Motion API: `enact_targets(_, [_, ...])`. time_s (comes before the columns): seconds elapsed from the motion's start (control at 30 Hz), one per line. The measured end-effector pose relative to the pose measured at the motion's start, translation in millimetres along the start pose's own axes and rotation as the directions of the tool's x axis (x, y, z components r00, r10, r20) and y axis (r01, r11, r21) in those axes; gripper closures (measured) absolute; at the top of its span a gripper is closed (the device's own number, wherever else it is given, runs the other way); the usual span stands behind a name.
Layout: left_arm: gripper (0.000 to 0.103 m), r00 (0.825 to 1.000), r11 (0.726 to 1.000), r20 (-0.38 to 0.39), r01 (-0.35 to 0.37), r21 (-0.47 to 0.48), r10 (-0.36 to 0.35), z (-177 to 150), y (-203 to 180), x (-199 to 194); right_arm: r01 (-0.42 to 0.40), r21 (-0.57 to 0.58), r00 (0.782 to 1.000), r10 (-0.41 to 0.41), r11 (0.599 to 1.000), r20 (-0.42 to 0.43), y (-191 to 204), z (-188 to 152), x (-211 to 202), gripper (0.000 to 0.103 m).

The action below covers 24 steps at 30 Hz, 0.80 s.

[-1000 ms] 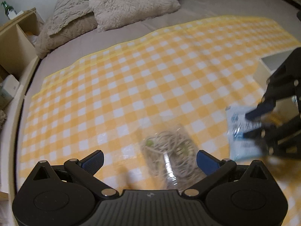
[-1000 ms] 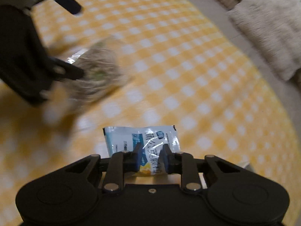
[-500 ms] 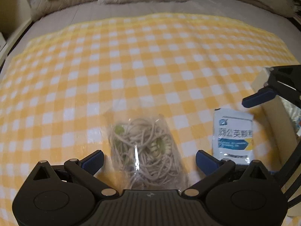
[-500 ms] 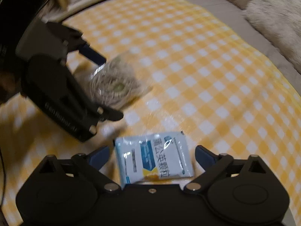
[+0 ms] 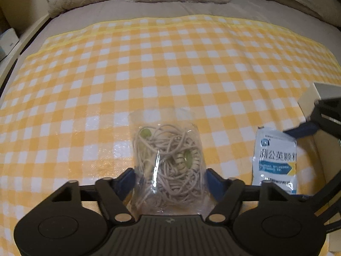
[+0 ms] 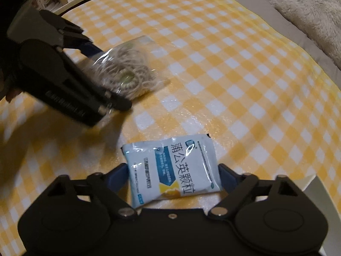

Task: Organize soft objects
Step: 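Grasp the clear bag of cords with the left tool while the right tool grasps the blue-white sachet, then carry the cord bag and sachet over the white box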

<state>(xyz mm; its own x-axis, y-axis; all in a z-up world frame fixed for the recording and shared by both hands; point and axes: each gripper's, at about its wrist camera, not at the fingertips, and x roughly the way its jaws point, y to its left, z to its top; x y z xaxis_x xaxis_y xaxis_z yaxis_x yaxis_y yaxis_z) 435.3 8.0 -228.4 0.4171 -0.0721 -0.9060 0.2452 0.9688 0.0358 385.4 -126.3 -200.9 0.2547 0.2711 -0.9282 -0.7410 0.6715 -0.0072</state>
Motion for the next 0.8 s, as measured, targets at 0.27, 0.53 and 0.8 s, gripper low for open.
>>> enact_targets(0.27, [0.045, 1.0, 0.999, 0.001, 0.011, -0.03, -0.011, -14, 21, -32, 0.045, 0.02, 0.999, -0.045, 0.999, 0.003, 13, -7, -11, 0.029])
enact_targets(0.53, [0.046, 0.998, 0.997, 0.07, 0.005, -0.08, 0.001, -38, 37, -86, 0.111, 0.088, 0.99, -0.117, 0.99, 0.072, 15, -3, -37, 0.031])
enact_targets(0.8, [0.046, 0.982, 0.992, 0.19, 0.012, -0.125, 0.013, -49, 39, -155, 0.139, 0.202, 0.962, -0.181, 0.969, 0.206, 13, -12, -82, 0.031])
